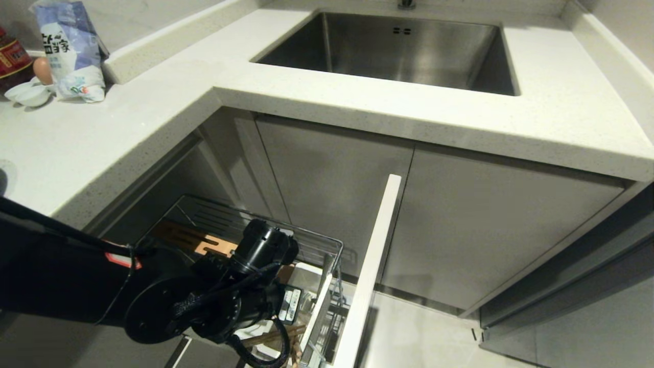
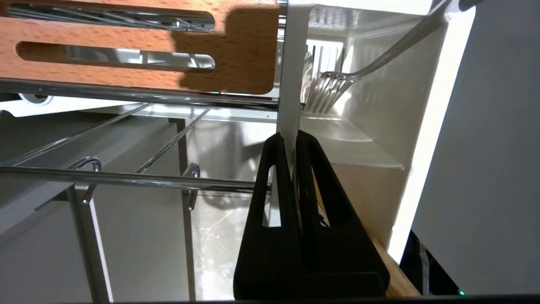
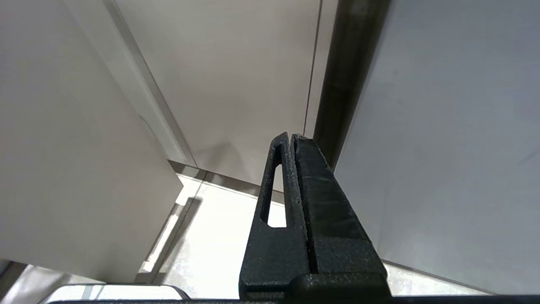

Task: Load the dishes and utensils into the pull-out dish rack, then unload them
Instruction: Take the spoon out of the cupboard

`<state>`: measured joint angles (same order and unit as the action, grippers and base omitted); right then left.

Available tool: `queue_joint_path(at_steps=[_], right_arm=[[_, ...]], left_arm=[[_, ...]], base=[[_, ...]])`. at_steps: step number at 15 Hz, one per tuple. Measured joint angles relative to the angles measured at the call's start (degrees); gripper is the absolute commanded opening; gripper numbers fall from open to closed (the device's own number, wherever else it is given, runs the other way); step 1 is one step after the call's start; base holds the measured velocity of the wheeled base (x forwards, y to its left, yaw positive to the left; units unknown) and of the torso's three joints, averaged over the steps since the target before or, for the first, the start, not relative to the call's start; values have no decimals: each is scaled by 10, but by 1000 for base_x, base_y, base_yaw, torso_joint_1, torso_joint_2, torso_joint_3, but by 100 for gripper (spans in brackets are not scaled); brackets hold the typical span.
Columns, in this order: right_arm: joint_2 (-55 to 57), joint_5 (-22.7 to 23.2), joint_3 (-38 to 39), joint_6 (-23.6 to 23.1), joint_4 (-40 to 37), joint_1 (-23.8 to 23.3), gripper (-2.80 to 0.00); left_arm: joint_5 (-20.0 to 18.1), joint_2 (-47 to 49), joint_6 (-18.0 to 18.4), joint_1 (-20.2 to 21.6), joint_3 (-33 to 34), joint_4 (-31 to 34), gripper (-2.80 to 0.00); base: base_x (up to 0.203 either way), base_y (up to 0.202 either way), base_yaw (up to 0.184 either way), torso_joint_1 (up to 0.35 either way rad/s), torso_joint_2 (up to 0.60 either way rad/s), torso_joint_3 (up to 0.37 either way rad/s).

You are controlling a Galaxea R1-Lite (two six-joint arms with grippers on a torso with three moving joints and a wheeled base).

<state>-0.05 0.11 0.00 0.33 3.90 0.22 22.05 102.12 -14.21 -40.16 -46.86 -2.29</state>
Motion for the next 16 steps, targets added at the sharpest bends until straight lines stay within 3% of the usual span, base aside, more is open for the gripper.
queue_joint_path(at_steps=[9,13,16], right_arm=[[0,0,0,0,0,0,-280],[0,0,0,0,0,0,-280],[0,0,0,0,0,0,-280]], left_arm=[[3,-36,0,-29,0,14,-280],[6,-99,-2,-56,-10,70,-280],[32,-135,-1,-61,-22,98,-280]], base=[[0,0,0,0,0,0],[0,0,0,0,0,0],[0,0,0,0,0,0]])
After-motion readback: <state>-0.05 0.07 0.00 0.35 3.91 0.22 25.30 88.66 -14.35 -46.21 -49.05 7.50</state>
